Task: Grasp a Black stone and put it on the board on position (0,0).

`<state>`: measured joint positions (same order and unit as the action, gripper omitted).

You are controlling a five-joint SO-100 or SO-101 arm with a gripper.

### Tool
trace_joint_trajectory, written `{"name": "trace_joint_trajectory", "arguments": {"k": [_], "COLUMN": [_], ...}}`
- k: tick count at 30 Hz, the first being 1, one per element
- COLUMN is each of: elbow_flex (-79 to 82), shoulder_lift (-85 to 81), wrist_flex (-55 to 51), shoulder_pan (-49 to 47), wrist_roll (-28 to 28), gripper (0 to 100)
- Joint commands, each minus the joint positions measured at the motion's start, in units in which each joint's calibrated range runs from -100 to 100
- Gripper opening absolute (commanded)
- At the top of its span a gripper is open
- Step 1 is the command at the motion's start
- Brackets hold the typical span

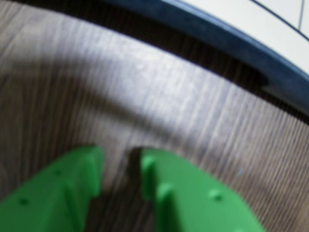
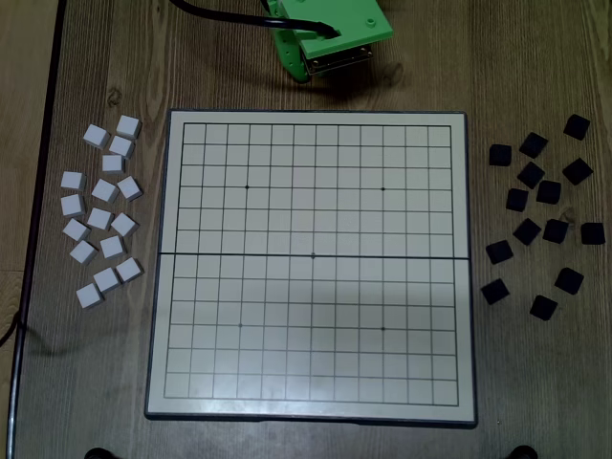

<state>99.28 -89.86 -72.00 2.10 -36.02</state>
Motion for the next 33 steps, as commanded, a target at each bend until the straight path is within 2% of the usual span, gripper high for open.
{"name": "trace_joint_trajectory", "arguments": {"k": [1,13,18,24,33], "elbow_flex": [0.62,0.62,-1.22,-20.93,-48.56], "shoulder_lift": [0.63,0.88,8.01,24.37,45.23], "wrist_flex": [-2.54,-2.37,0.35,0.85,-0.39], "shoulder_pan": [-0.24,-0.33,-3.15,-5.15,-9.16], "wrist_roll": [0.24,0.0,-4.88,-11.72,-16.21], "gripper": [8,7,6,6,6]}}
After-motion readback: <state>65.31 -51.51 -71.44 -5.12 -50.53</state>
